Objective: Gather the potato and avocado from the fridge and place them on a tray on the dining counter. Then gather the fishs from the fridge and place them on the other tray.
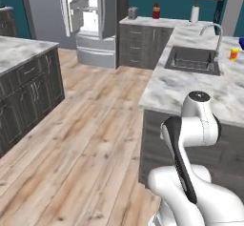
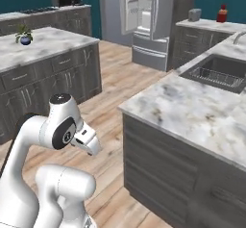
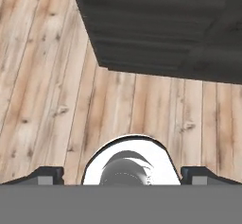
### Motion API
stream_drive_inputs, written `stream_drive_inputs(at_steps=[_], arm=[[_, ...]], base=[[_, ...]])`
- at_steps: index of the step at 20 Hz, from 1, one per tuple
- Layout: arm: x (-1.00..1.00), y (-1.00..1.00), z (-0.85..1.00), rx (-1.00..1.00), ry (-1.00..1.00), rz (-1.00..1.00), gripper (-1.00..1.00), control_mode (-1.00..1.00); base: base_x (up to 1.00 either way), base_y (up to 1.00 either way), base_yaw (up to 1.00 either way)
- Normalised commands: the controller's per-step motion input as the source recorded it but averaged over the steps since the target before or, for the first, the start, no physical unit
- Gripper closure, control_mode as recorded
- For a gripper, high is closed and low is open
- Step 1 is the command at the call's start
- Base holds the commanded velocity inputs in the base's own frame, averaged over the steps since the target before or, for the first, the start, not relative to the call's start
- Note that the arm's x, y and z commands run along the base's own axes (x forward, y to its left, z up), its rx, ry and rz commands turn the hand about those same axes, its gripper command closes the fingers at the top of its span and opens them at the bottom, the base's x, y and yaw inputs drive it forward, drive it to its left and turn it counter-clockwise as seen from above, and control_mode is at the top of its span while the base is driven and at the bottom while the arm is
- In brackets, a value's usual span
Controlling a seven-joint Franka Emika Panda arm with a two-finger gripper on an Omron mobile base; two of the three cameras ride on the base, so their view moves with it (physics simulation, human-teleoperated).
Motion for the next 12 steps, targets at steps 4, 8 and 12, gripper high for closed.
stream_drive_inputs(at_steps=[4,8,12], arm=[[0.00,0.00,0.00,0.00,0.00,0.00,-1.00,1.00],[0.00,0.00,0.00,0.00,0.00,0.00,-1.00,1.00],[0.00,0.00,0.00,0.00,0.00,0.00,-1.00,1.00]], base=[[0.25,1.00,-0.27],[0.32,1.00,-0.26],[0.44,1.00,-0.26]])
